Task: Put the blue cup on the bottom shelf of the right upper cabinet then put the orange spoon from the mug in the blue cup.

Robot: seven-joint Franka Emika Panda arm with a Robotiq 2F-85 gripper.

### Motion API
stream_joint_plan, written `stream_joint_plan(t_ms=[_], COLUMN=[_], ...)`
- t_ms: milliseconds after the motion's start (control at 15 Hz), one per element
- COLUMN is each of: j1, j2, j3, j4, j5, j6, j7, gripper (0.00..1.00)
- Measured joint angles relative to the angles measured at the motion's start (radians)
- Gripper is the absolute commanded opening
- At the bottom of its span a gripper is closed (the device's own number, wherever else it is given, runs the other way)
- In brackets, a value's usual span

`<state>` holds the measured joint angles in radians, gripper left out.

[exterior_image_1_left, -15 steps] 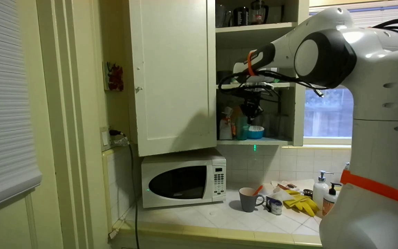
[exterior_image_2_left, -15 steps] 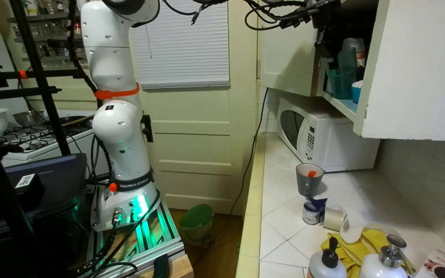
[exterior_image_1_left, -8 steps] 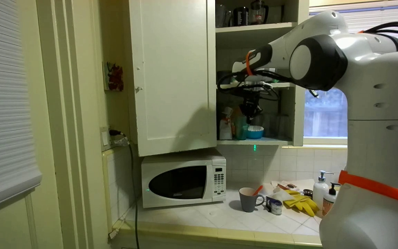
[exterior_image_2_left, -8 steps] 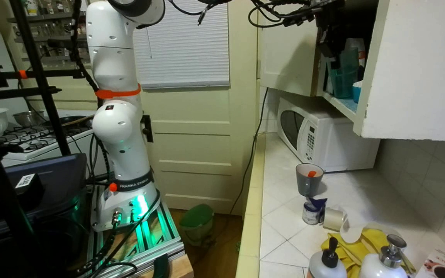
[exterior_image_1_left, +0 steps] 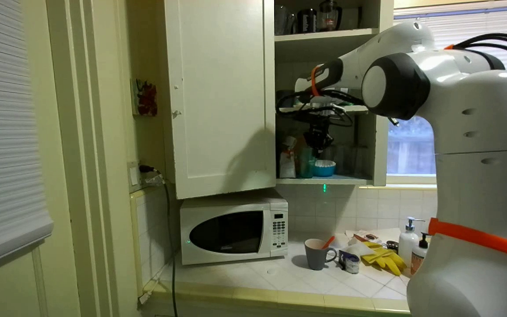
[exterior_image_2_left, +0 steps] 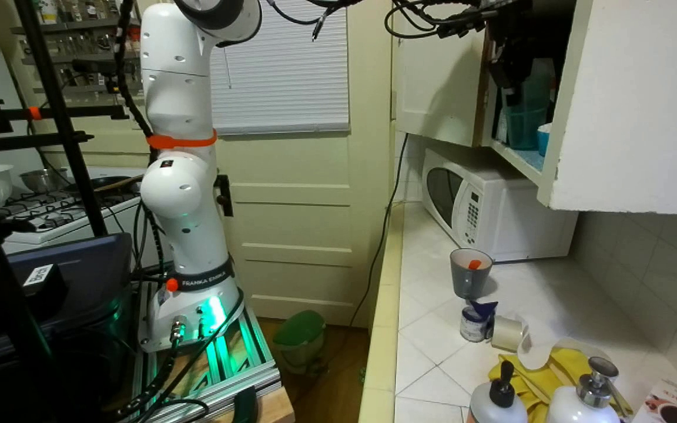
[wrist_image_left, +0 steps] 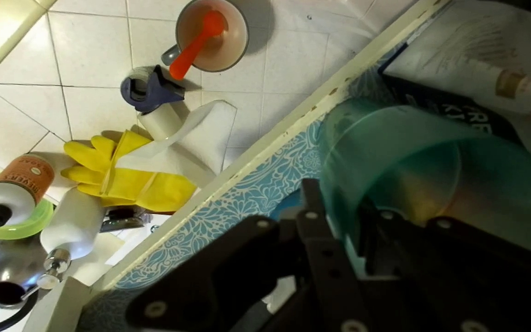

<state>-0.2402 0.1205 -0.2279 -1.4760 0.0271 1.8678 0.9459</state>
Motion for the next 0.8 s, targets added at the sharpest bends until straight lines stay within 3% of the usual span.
stream_joint_plan(t_ms=[400, 800], j1=[0.005, 0.014], j2=[0.026, 0.024], j3=[0.0, 0.003], j4=[0.012, 0.011], j5=[-0.001, -0.015], j6=[0.002, 0.023], j7=[-0.002, -0.012], gripper=[0.97, 1.0])
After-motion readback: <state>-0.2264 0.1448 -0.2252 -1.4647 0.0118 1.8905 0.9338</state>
